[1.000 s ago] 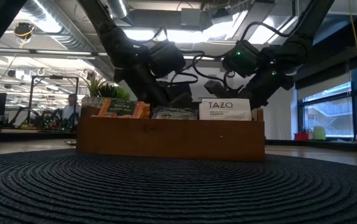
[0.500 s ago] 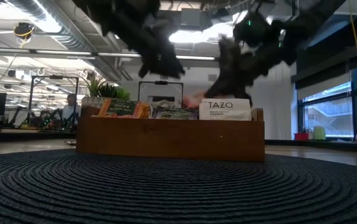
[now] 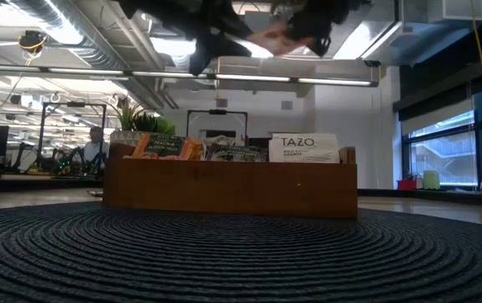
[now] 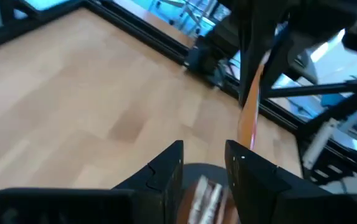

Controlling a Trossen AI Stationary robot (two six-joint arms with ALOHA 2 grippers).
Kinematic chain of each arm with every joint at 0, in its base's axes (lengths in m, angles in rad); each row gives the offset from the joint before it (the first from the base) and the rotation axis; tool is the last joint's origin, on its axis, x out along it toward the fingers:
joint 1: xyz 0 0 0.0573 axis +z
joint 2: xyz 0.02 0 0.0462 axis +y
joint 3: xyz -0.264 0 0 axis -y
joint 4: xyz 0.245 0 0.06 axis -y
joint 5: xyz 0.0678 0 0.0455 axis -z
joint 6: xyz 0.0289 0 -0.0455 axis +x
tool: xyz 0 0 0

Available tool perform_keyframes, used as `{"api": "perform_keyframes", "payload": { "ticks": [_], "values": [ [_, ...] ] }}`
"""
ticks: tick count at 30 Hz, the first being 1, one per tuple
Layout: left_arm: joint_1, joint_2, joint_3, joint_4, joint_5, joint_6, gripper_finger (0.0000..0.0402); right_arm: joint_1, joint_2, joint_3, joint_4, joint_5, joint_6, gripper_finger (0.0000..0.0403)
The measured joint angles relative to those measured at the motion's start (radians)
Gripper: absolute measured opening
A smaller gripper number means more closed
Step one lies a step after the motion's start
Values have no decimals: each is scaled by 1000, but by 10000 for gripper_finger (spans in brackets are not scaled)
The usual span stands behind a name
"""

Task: Pick & Place Tea
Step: Put the orange tea bag into the left slot of the wooden organizer

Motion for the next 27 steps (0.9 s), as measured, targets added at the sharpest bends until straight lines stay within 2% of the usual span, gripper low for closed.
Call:
{"api": "perform_keyframes", "payload": {
  "ticks": [6,9,13,27],
  "values": [
    [-81,0,0,32,0,-20,114,67,25,34,-61,-38,4,2],
    [-113,0,0,46,0,-26,114,102,52,34,-57,-104,19,3],
    [-146,0,0,49,-3,-46,114,138,86,34,-22,-118,49,4],
    [-204,0,0,38,-19,-43,114,148,132,33,80,-148,105,6]
  ]
}}
